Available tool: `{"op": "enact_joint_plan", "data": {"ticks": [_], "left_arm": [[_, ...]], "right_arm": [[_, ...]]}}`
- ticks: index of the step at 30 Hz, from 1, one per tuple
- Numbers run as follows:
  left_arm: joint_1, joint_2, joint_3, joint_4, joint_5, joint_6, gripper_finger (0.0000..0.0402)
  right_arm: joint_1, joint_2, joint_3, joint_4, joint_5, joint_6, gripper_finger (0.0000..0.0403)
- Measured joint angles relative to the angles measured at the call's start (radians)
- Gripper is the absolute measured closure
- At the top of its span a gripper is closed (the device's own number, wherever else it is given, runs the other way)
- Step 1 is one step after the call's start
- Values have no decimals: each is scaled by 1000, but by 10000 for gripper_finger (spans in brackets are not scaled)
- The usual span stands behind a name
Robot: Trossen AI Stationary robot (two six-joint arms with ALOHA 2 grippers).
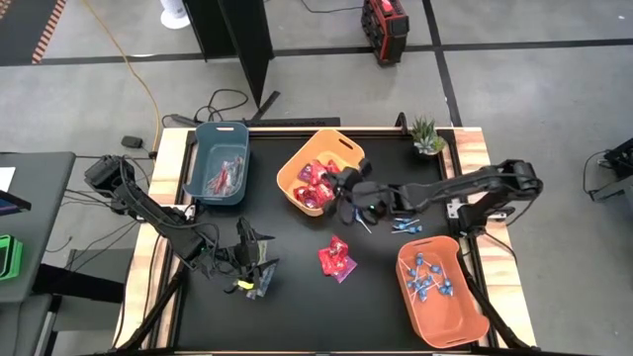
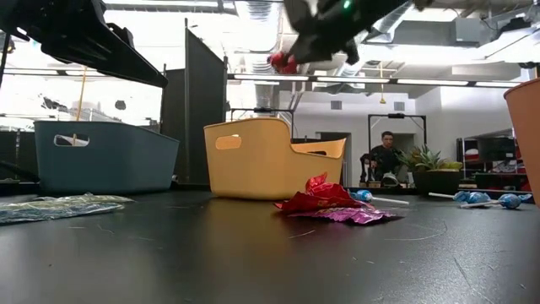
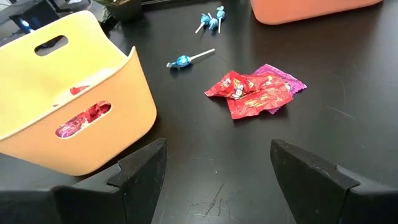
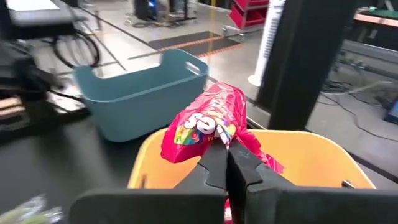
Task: Sort candy
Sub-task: Put the red candy into the yellow bin, then put the blue lollipop into the orange bin
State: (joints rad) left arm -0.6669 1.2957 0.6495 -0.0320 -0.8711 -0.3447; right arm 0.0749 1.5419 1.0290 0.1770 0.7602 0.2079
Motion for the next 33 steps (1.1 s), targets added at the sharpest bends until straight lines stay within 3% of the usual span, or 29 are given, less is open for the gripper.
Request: {"op": "enact_joint_plan", "data": {"ticks": [4, 7, 11, 14, 18, 24, 33], "left_arm": [[0, 0, 0, 0, 0, 0, 120], [0, 0, 0, 0, 0, 0, 120], [5, 0, 0, 0, 0, 0, 120], [8, 0, 0, 0, 0, -6, 120], [8, 0, 0, 0, 0, -13, 120], [8, 0, 0, -2, 0, -10, 120], [25, 0, 0, 0, 1, -13, 120]], "right_arm": [[-46, 37, 0, 9, -33, 1, 325], [-74, 51, 0, 8, -103, 39, 256], [-83, 48, 0, 8, -122, 53, 163], [-69, 24, 0, -38, -127, 45, 124], [-24, -43, 0, -278, -141, 77, 114], [38, -89, 0, -709, -261, 326, 118], [12, 36, 0, -771, -370, 394, 118]]}}
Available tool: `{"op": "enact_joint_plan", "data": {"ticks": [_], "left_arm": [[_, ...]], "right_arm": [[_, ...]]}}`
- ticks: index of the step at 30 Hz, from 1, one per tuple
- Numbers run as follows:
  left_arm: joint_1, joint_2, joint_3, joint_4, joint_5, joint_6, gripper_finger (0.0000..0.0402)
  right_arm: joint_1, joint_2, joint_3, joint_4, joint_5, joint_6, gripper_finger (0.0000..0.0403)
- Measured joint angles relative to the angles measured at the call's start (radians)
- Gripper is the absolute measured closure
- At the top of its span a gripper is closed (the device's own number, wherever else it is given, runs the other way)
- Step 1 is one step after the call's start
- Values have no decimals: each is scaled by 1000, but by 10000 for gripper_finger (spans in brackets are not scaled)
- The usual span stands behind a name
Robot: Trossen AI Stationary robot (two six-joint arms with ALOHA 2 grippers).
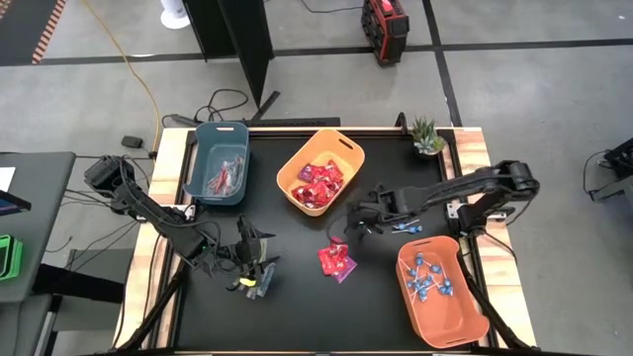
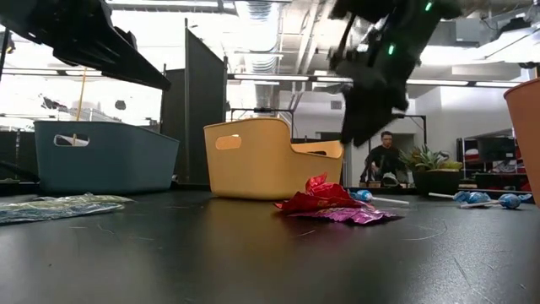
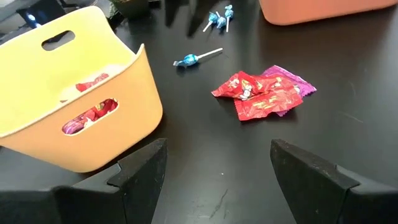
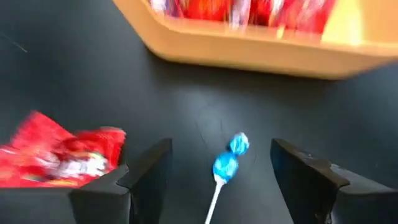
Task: Sort candy
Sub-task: Put the blue lollipop into the orange bin
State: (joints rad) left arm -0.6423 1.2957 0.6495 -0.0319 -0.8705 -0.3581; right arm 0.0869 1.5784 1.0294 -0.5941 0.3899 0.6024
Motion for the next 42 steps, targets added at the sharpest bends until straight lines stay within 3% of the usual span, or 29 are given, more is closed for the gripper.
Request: {"op": "enact_joint_plan", "data": {"ticks": [12, 17, 22, 26, 35, 42], "left_arm": [[4, 0, 0, 5, 0, -6, 120], [4, 0, 0, 3, 0, -6, 120], [4, 0, 0, -2, 0, -6, 120], [4, 0, 0, -2, 0, -5, 120], [5, 0, 0, -2, 0, -5, 120], [25, 0, 0, -2, 0, -5, 120]], "right_arm": [[-94, 203, -1, -28, -94, 3, 142], [-110, 228, 4, -23, -136, 3, 210], [-103, 211, 1, -25, -144, -1, 323], [-94, 155, -4, -45, -148, -13, 381], [-3, -129, -2, -40, -83, -87, 363], [224, -352, 0, -64, -77, -132, 364]]}}
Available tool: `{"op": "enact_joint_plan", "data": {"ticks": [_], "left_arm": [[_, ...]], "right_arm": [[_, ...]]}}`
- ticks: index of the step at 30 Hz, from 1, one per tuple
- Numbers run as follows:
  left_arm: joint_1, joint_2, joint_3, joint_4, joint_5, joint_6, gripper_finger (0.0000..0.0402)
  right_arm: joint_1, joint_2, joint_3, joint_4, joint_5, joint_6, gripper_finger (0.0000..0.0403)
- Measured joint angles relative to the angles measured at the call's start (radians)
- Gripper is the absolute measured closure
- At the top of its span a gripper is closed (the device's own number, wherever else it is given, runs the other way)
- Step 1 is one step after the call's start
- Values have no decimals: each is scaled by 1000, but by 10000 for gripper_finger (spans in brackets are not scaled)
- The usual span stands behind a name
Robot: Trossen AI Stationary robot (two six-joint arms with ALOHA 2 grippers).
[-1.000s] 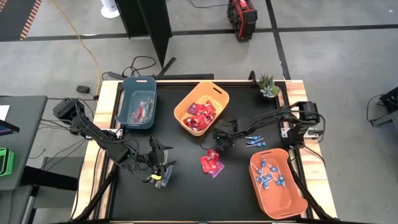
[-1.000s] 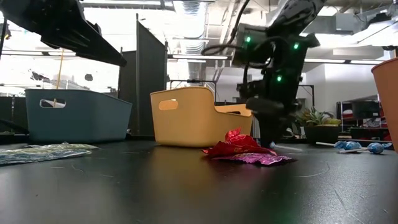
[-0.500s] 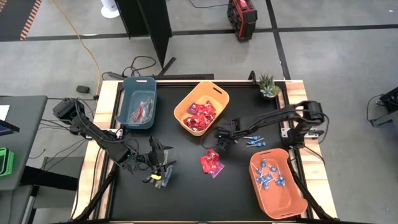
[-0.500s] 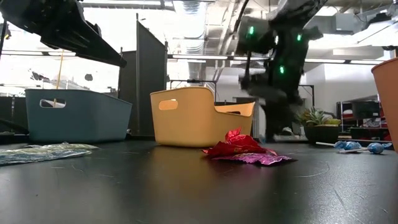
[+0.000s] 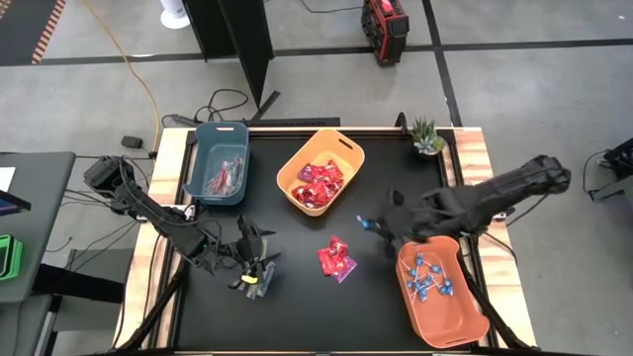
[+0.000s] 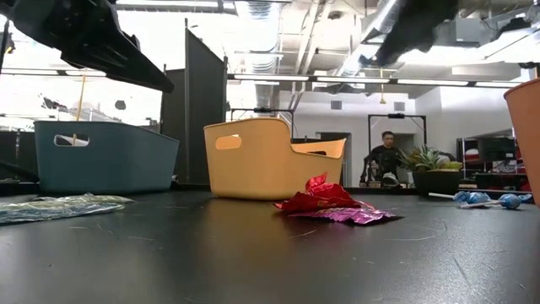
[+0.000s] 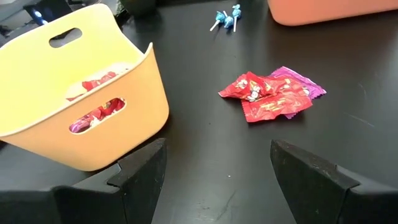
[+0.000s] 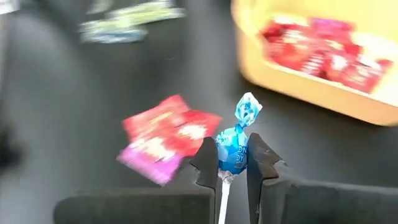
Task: Sort candy
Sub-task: Put the blue lollipop into the orange bin, then put the green gummy into the blue bin
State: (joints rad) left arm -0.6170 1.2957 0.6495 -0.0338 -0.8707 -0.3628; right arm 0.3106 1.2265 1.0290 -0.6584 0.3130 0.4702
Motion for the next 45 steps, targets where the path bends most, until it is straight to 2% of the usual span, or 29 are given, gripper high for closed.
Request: {"op": "enact_joint_plan", "data": {"ticks": [3, 6, 9, 15, 18, 21, 27, 30, 33, 38, 42, 45], "left_arm": [[14, 0, 0, 0, 0, 0, 120], [25, 0, 0, 0, 0, -12, 120], [30, 0, 0, 0, 0, -27, 120], [39, 0, 0, 0, 0, -36, 120], [55, 0, 0, 4, 0, -41, 120], [68, 0, 0, 10, 0, -54, 120], [79, 0, 0, 49, 1, -43, 120], [79, 0, 0, 53, 4, -41, 120], [79, 0, 0, 53, 22, -44, 120], [79, 0, 0, 53, 31, -53, 120], [79, 0, 0, 53, 31, -53, 120], [79, 0, 0, 48, 31, -53, 120]], "right_arm": [[135, -42, 0, -52, 1, 31, 364], [269, -66, 0, -138, 1, 159, 364], [404, -84, 0, -288, 1, 417, 364], [651, -68, 0, -589, 4, 1064, 358], [742, -19, 0, -662, 5, 1268, 336], [796, 39, 0, -673, 7, 1359, 289], [812, 134, 0, -673, 8, 1391, 159], [800, 156, 0, -674, 9, 1371, 119], [783, 162, 0, -673, 56, 1336, 106], [729, 140, 0, -655, 243, 1225, 109], [655, 115, 0, -598, 411, 1066, 111], [582, 106, 0, -487, 521, 871, 112]]}}
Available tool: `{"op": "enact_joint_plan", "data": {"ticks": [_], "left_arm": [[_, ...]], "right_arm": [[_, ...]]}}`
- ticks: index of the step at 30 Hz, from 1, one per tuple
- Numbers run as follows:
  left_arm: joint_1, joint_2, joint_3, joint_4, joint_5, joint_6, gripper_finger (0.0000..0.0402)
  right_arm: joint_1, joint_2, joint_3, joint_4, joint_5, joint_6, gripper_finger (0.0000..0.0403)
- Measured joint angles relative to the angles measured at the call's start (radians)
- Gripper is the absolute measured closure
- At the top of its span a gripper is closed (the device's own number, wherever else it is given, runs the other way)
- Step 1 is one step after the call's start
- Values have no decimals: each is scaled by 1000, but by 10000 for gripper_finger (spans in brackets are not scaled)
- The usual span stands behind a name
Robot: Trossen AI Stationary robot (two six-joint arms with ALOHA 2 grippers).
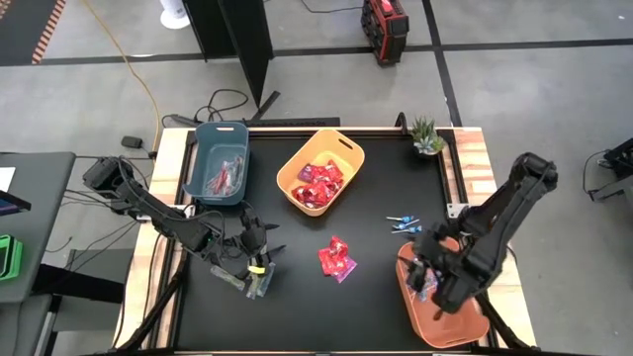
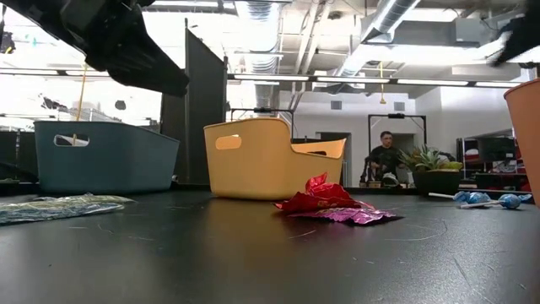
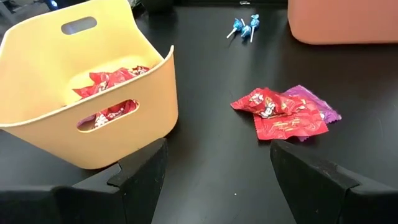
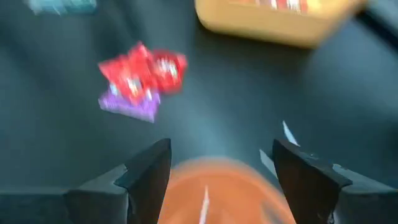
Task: Sort candy
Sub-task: Put the green gummy into the blue bin
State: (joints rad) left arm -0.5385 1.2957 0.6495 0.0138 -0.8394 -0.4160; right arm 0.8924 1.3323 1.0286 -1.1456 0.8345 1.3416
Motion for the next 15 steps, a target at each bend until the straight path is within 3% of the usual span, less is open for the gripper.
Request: {"op": "enact_joint_plan", "data": {"ticks": [3, 7, 11, 15], "left_arm": [[4, 0, 0, -86, 1, -14, 120], [32, 0, 0, -295, 32, -242, 120], [61, 0, 0, -404, 206, -501, 120], [52, 0, 0, -457, 412, -608, 120]], "right_arm": [[-79, 0, 0, 163, 92, -243, 112], [-183, 0, 0, 442, 161, -616, 112], [-273, 0, 0, 690, 156, -946, 112], [-339, 1, 0, 814, 110, -1103, 112]]}}
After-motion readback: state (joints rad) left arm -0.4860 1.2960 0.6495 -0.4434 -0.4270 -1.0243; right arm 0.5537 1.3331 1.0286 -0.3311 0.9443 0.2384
